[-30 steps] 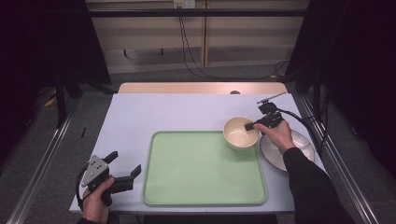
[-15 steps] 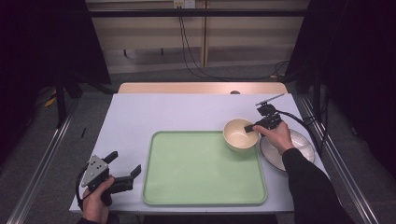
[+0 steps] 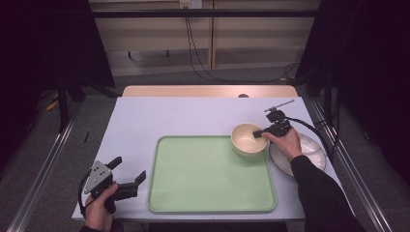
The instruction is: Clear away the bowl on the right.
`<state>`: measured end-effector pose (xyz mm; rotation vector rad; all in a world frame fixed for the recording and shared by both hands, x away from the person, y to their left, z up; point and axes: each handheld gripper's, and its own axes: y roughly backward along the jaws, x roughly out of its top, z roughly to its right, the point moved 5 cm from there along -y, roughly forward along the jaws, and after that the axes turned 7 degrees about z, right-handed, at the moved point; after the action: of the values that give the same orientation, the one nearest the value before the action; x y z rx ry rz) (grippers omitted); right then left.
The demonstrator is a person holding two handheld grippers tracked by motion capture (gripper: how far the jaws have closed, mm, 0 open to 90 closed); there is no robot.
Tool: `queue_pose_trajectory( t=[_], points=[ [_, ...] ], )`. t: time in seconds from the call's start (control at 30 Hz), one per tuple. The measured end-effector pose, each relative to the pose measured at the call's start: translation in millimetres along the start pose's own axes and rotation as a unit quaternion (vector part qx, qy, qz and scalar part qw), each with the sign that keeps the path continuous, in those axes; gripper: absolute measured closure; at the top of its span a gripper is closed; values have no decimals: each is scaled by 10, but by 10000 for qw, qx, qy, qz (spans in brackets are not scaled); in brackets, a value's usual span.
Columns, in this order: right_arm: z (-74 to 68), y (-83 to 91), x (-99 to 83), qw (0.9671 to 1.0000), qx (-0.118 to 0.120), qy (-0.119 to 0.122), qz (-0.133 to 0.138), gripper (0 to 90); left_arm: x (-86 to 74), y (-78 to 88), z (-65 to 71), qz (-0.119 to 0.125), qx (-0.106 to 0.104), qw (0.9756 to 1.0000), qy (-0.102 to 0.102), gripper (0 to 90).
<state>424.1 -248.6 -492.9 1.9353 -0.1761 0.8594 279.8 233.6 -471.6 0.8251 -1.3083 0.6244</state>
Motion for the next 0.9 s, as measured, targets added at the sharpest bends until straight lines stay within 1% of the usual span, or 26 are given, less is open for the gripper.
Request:
queue_pose_trajectory(
  t=[0.1, 0.17, 0.2, 0.3, 0.33, 0.37, 0.4, 0.43, 0.47, 0.5, 0.57, 0.6, 0.7, 0.73, 0.8, 0.83, 0.9],
  points=[
    [-5, -8, -10, 9999, -2, -18, 108, 836, -1, -1, 2, -3, -26, 10000, 7, 5],
    [6, -11, -15, 9998, 31, 4, 196, 834, 0, 2, -1, -2, 29, 10000, -7, 4],
    [1, -10, -16, 9998, 7, 8, 189, 833, 0, 0, 0, 2, -6, 10000, 4, 5],
    [-2, -12, -18, 9997, 15, 30, 223, 829, -1, 0, 1, -8, -6, 10000, -4, 4],
    [10, -21, -15, 9995, 41, 157, 268, 827, -1, -1, 2, -1, -24, 10000, -1, 5],
    [9, -24, -15, 9994, 54, 176, 284, 826, -1, 0, 0, -7, -7, 10000, -3, 4],
    [10, -27, -15, 9994, 49, 154, 312, 815, 0, 0, 0, 2, -4, 10000, 6, 5],
    [0, -19, -19, 9996, 56, 47, 262, 801, -1, 0, -1, 0, -11, 10000, -1, 5],
    [7, -21, -16, 9995, -5, 67, 307, 765, 0, 0, 0, 0, -4, 10000, 2, 5],
    [12, -19, -13, 9994, -18, 82, 336, 744, -1, 0, 0, -2, -6, 10000, 1, 5],
    [17, -13, -13, 9993, -9, 97, 354, 674, -1, 0, 0, -2, -10, 10000, -3, 5],
    [24, -10, -13, 9993, -31, 82, 366, 641, 0, 0, 0, -1, -2, 10000, 0, 5],
    [34, -2, -8, 9989, -89, 143, 444, 559, 0, 1, 0, -7, -4, 10000, -5, 5],
    [33, -1, -5, 9988, -66, 148, 469, 540, -1, 0, 0, -7, -8, 10000, -6, 5],
    [40, 7, 7, 9982, -93, 125, 581, 465, 0, 1, 1, -6, -3, 10000, -4, 5],
    [42, 10, 10, 9981, -78, 116, 604, 461, -2, 0, 2, -11, -13, 10000, 1, 5],
    [34, 16, 18, 9975, -53, 160, 685, 410, -1, 1, -1, -5, 3, 10000, 0, 5]
  ],
)
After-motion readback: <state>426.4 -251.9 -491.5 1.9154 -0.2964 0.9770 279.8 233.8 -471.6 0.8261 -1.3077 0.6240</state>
